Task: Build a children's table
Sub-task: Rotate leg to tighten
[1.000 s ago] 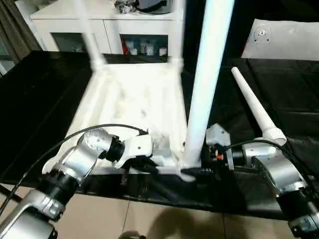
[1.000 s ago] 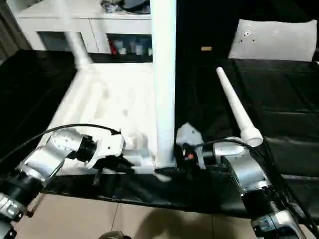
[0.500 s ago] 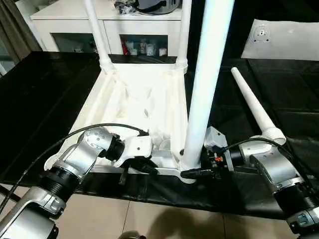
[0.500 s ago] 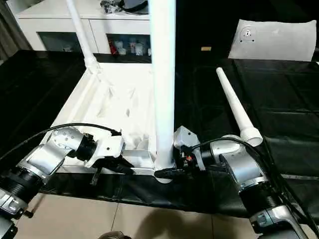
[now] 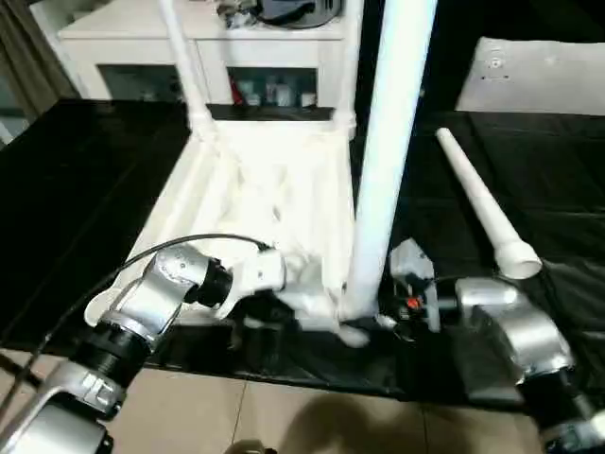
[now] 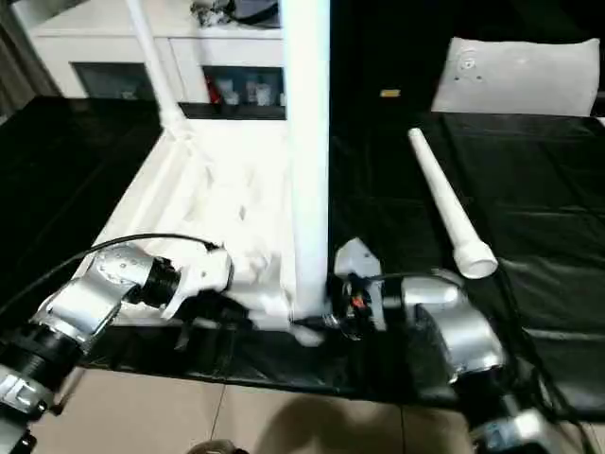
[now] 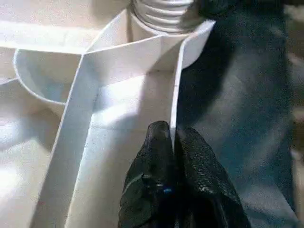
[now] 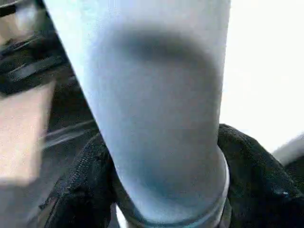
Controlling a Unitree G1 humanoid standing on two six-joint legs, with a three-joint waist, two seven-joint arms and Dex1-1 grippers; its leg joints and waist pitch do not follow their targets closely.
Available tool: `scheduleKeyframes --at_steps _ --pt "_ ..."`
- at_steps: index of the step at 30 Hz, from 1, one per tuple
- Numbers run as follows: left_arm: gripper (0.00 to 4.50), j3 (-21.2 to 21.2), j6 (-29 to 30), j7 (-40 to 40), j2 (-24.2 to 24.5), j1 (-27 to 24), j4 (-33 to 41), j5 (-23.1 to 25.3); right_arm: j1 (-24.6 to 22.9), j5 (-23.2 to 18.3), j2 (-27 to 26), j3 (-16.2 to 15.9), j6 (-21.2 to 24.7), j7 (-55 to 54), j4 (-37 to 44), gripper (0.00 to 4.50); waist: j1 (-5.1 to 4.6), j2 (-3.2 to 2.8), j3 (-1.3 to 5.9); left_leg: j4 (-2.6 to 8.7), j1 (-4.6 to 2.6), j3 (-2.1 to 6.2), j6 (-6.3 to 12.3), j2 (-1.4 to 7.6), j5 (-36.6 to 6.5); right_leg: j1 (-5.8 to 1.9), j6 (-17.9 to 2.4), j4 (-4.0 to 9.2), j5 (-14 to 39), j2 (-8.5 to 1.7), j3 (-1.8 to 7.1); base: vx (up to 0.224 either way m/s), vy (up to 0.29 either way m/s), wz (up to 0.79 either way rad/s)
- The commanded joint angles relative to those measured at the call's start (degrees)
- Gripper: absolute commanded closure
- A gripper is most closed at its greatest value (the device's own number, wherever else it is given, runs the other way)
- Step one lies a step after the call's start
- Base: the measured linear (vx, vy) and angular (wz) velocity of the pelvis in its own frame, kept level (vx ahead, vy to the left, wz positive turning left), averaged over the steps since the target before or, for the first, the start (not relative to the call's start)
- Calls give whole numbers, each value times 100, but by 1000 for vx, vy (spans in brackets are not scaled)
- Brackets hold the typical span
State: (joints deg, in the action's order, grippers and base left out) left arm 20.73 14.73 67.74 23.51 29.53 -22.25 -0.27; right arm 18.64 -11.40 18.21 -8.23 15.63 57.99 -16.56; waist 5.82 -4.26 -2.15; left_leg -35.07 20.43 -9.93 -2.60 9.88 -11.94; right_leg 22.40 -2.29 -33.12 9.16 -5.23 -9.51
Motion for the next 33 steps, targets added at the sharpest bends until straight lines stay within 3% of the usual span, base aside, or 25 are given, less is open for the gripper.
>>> scheduleKeyframes --at_steps 1,2,3,4,5,7,8,9,10,14,17,19,24,25,26,33 --pt "450 -146 199 -576 -454 58 284 -246 66 -135 -488 -269 133 -309 145 176 -119 63 267 438 -89 184 134 323 -1746 -262 -76 674 3238 -480 295 0 0 0" --pt "450 -301 450 -1022 -717 29 352 -257 127 -107 -842 -98 321 -903 37 176 -164 46 269 435 -106 185 113 323 -1803 -263 -63 675 3262 -481 293 0 0 0" --pt "450 -500 737 -1650 -1067 -2 417 -229 223 -114 -1229 73 458 -1461 -81 176 -277 22 226 440 -101 205 48 331 -1996 -258 -49 727 3379 -469 236 0 0 0" --pt "450 -562 821 -1849 -1176 -10 433 -217 255 -121 -1342 120 488 -1615 -116 176 -374 27 257 396 -165 228 3 304 -2141 -253 13 778 3457 -477 153 0 0 0" --pt "450 -610 900 -2013 -1275 -14 448 -208 299 -96 -1429 155 512 -1775 -160 176 -415 40 276 398 -122 238 30 286 -2097 -300 59 762 3371 -471 144 0 0 0" --pt "450 -736 1024 -2563 -1557 -7 468 -66 394 -44 -1657 203 623 -2138 -250 176 -500 12 287 463 3 274 155 333 -1883 -377 66 697 2965 -484 195 0 0 0" --pt "450 -754 1094 -2743 -1655 -13 512 -15 436 42 -1728 200 632 -2344 -334 176 -522 35 328 445 -6 256 201 316 -1698 -355 -34 682 2698 -496 239 0 0 0" --pt "450 -761 1172 -2861 -1719 -21 562 16 459 116 -1782 201 647 -2515 -380 176 -541 31 326 443 40 248 280 298 -1487 -370 -164 647 2493 -499 263 0 0 0" --pt "450 -746 1213 -2969 -1782 -29 619 62 465 122 -1842 208 633 -2590 -417 121 -548 44 338 432 54 227 357 299 -1305 -365 -226 624 2378 -496 282 0 0 0" --pt "450 -608 1304 -2964 -1830 -93 805 203 385 263 -1977 200 508 -2712 -319 85 -508 41 371 405 91 200 565 294 -739 -389 -359 553 1875 -496 316 0 0 0" --pt "450 -522 1310 -2858 -1696 -133 859 240 303 350 -1940 155 399 -2708 -174 56 -479 8 389 405 92 211 664 342 -489 -391 -503 472 1393 -485 337 0 0 0" --pt "450 -500 1249 -2708 -1539 -154 863 222 217 312 -1806 164 326 -2612 -22 36 -480 -16 393 409 82 217 691 365 -515 -384 -600 443 1199 -481 344 0 0 0" --pt "450 -416 1082 -2282 -1173 -219 884 198 39 215 -1439 184 184 -2254 289 4 -484 -34 365 432 62 206 607 358 -864 -386 -576 481 1436 -486 348 0 0 0" --pt "450 -392 999 -2023 -989 -259 878 191 -43 175 -1251 226 123 -2005 434 4 -460 -64 365 429 50 213 581 352 -912 -381 -535 492 1503 -484 345 0 0 0" --pt "450 -380 974 -1911 -906 -274 877 167 -76 169 -1176 243 100 -1899 495 4 -466 -42 356 437 49 207 596 360 -930 -379 -510 501 1527 -475 348 0 0 0" --pt "450 -154 233 -796 -151 -338 608 59 -207 -4 -329 217 6 -809 767 4 -342 -32 364 433 42 205 645 374 -868 -367 -511 466 1503 -485 374 0 0 0"
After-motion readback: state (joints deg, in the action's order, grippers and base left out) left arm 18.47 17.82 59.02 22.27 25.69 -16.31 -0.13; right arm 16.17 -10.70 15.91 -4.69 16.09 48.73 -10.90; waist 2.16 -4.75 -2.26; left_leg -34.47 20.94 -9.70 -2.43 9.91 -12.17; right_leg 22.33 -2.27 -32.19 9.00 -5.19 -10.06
